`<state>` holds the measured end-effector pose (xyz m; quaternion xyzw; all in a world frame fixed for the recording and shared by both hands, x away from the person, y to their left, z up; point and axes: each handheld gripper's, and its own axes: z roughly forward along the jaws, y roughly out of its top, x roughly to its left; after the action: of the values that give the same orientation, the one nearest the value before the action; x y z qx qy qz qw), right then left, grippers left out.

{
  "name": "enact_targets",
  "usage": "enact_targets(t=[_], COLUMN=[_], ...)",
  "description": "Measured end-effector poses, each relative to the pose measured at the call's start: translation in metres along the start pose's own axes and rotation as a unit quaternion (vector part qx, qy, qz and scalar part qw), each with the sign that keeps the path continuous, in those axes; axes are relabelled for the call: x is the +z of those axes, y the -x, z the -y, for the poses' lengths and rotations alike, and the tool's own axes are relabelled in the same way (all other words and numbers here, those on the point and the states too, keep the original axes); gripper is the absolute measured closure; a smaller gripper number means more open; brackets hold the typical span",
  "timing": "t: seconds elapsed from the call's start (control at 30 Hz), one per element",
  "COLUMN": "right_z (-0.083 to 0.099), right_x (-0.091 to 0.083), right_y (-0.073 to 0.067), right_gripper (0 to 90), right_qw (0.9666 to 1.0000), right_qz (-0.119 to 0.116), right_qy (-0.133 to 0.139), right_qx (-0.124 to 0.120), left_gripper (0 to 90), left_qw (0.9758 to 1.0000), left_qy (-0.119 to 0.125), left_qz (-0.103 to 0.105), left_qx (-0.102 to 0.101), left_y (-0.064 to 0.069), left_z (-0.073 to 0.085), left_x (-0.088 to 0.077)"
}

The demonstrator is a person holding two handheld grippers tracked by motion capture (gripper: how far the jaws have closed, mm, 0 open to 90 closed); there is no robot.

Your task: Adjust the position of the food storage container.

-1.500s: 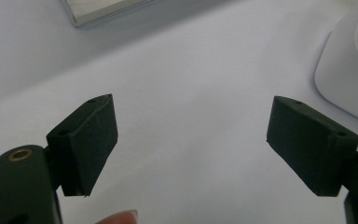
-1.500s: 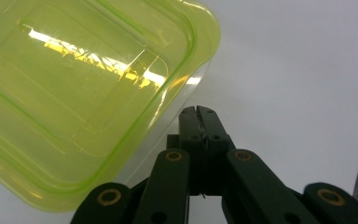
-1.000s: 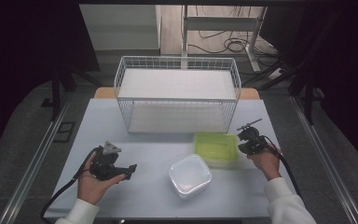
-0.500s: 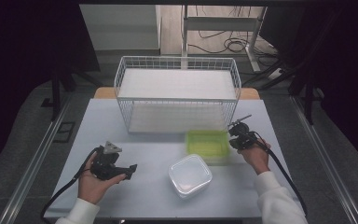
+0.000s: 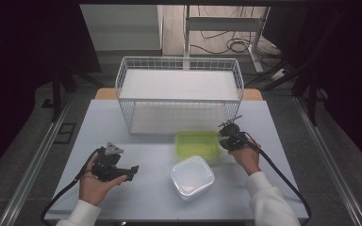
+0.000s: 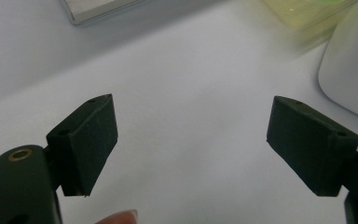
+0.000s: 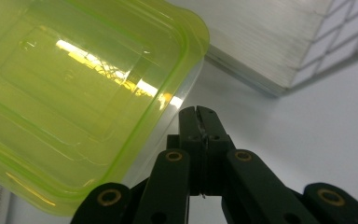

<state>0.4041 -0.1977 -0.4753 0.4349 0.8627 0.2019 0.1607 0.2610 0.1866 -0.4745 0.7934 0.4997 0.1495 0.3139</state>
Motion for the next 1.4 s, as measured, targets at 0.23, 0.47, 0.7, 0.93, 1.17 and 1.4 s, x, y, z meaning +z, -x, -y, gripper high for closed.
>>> enact_targets(t=[0.23,0.47,0.7,0.93,1.17,1.4], right_z=[-0.006,-0.006,0.016,0.052,0.077,0.088], right_x=[0.003,-0.004,-0.04,-0.068,-0.081,-0.083], right_y=[-0.014,-0.018,0.004,0.015,0.019,0.024], right_gripper=[89.3,89.3,89.2,60.3,33.8,28.9], right_qw=[0.9998,0.9996,0.9979,0.9894,0.98,0.9767], right_qz=[-0.016,-0.007,-0.009,-0.051,-0.083,-0.083], right_qy=[0.006,0.013,0.063,0.122,0.159,0.17], right_qx=[-0.013,-0.026,0.016,0.061,0.087,0.102], left_gripper=[15.9,15.9,16.1,15.9,15.8,15.7], left_qw=[1.0,0.9999,0.9998,0.9997,0.9997,0.9996], left_qy=[0.004,0.01,0.015,0.014,0.019,0.019], left_qz=[0.001,-0.005,-0.014,-0.017,-0.011,-0.006], left_qx=[-0.005,-0.006,-0.006,-0.006,-0.013,-0.018], left_y=[0.0,0.0,0.003,0.005,0.004,0.003], left_z=[0.0,0.001,0.005,0.006,0.006,0.004], left_x=[0.0,-0.003,-0.007,-0.008,-0.011,-0.008])
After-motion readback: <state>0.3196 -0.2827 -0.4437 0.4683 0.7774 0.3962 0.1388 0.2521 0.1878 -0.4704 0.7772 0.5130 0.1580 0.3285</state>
